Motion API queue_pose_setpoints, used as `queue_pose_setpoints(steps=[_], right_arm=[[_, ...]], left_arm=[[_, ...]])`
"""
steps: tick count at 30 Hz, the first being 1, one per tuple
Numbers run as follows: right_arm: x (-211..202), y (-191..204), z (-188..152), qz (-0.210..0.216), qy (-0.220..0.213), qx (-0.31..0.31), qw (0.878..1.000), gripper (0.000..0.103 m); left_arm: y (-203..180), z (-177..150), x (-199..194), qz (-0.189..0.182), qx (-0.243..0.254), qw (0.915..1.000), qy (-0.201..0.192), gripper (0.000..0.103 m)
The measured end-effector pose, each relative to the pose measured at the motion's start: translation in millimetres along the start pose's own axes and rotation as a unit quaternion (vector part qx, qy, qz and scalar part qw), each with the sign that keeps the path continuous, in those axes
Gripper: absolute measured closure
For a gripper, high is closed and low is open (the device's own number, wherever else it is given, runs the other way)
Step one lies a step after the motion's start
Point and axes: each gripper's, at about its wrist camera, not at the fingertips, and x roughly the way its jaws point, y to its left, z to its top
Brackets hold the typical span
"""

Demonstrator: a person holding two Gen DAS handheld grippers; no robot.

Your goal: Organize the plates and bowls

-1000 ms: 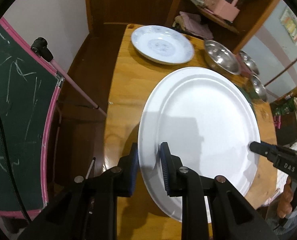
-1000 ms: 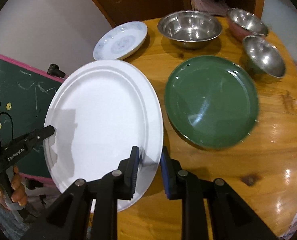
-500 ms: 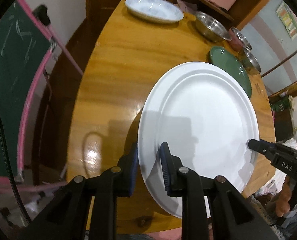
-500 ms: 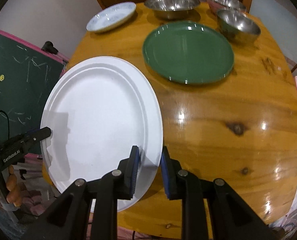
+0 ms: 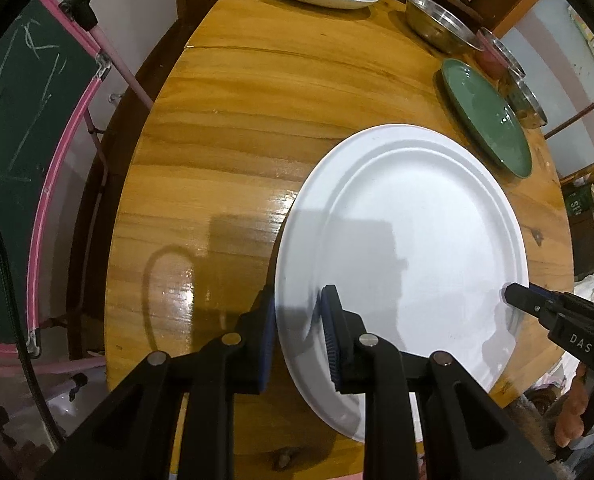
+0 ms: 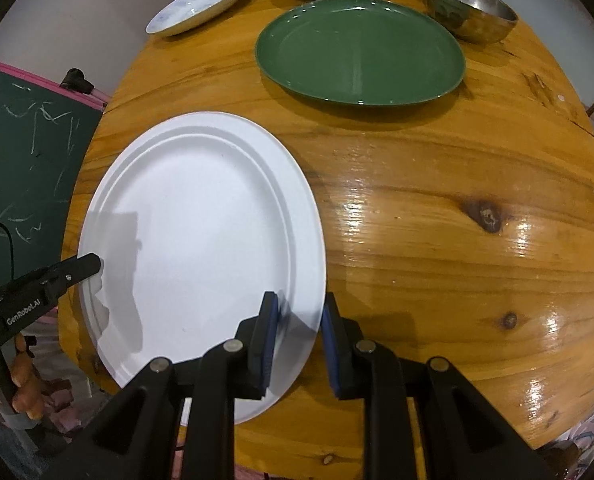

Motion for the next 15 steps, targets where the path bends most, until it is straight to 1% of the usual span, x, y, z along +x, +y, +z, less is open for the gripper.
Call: queue_pose_setpoints(steps=[9,15], right_arm=[[1.7,1.0,-0.3,0.001,0.001,0.000,1.000,0.081],[0.1,2.0,-0.7,-0.001,-0.001,-0.008,1.000,0.081]], left_arm=[[-0.6,1.0,-1.3,0.006,0.000,1.0000,-0.003,0.082],[-1.4,-2.0,-2.8,0.016,-0.003,0.9999,0.000,0.082]])
